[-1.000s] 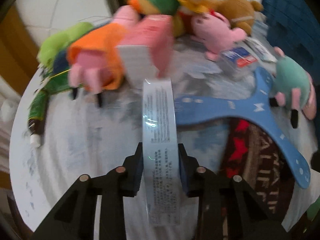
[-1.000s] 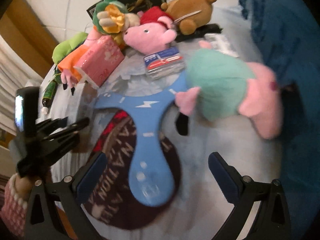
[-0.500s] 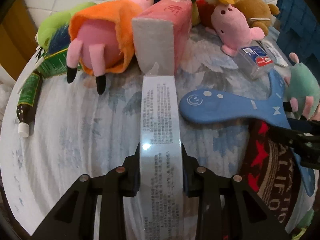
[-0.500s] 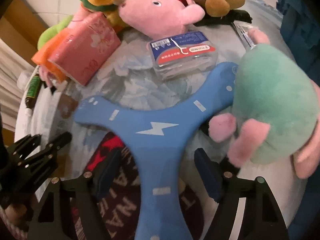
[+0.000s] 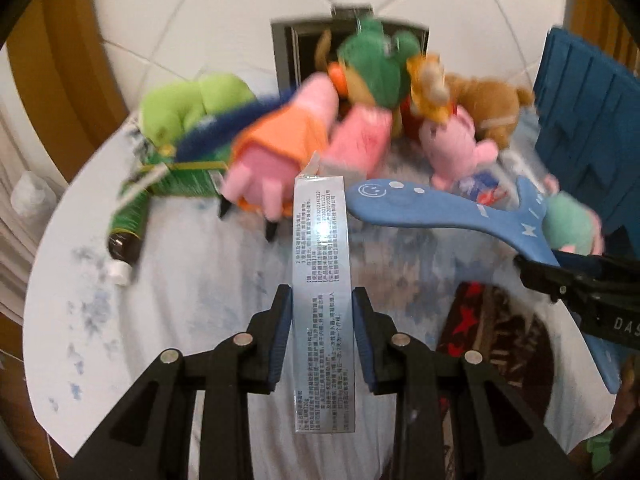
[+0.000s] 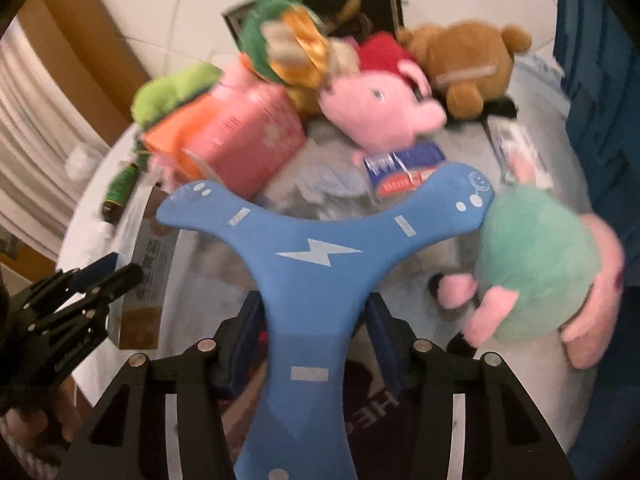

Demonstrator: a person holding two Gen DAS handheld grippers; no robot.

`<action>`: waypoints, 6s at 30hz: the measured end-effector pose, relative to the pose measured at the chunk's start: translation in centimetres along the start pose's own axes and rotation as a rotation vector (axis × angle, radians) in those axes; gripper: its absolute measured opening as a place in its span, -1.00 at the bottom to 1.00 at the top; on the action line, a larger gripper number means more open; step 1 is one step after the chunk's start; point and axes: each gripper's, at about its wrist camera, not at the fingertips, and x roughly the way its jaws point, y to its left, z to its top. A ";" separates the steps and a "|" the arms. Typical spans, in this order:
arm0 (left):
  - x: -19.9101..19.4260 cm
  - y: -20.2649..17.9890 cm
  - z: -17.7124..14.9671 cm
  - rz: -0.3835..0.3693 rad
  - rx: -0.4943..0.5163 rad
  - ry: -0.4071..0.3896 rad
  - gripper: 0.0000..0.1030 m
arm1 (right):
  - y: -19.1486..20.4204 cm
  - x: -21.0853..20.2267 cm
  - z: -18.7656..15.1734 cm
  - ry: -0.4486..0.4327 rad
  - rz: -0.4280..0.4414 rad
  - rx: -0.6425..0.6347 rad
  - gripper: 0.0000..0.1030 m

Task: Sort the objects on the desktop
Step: 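Grasp the white printed label strip with the left tool while the right tool grasps the blue boomerang, then lift the strip and boomerang and carry them over the blue bin, then open the right tool to drop the boomerang into the bin, then open the left tool to drop the label strip while the right tool returns to the table, then grasp the pink tissue pack with the left tool while the right tool grasps the blue floss-pick box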

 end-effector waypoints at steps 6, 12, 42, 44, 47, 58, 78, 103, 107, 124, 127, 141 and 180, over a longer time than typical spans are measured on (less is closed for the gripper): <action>-4.9 1.2 0.8 -0.001 -0.019 -0.103 -0.43 | 3.3 -5.4 0.9 -0.123 -0.005 -0.063 -0.04; -9.7 0.5 1.8 -0.031 -0.002 -0.213 -0.43 | 5.1 -11.0 1.4 -0.238 -0.055 -0.103 -0.04; -25.4 -29.2 9.2 -0.510 0.373 -0.560 -0.43 | -11.4 -41.1 -5.3 -0.645 -0.595 0.166 -0.03; -25.7 -31.8 9.2 -0.511 0.401 -0.563 -0.43 | -13.5 -41.3 -5.6 -0.629 -0.622 0.185 -0.03; -25.5 -34.9 9.4 -0.506 0.424 -0.545 -0.43 | -16.6 -42.1 -6.7 -0.612 -0.643 0.213 -0.03; -22.9 -40.9 8.5 -0.445 0.478 -0.439 -0.43 | -23.5 -41.7 -7.9 -0.542 -0.660 0.244 -0.03; -21.9 -42.8 8.7 -0.391 0.489 -0.416 0.35 | -27.9 -39.0 -7.3 -0.427 -0.681 0.235 0.79; -23.0 -33.5 7.4 -0.358 0.318 -0.497 0.62 | -26.2 -40.5 -9.3 -0.549 -0.561 0.316 1.00; -22.7 -30.1 7.3 -0.346 0.287 -0.505 0.62 | -23.1 -41.2 -9.3 -0.597 -0.547 0.284 1.00; -17.8 -12.4 5.6 -0.226 0.124 -0.407 0.62 | -5.5 -36.7 -5.5 -0.692 -0.365 0.057 1.00; -16.2 -9.5 5.2 -0.201 0.112 -0.372 0.62 | -3.2 -34.9 -4.9 -0.674 -0.336 0.032 1.00; -5.4 -1.0 3.4 -0.136 0.082 -0.149 0.62 | 0.7 -23.3 -2.9 -0.460 -0.262 0.015 1.00; 18.4 -5.4 10.2 -0.058 0.216 0.182 0.06 | -8.1 11.7 9.9 0.139 -0.203 -0.015 1.00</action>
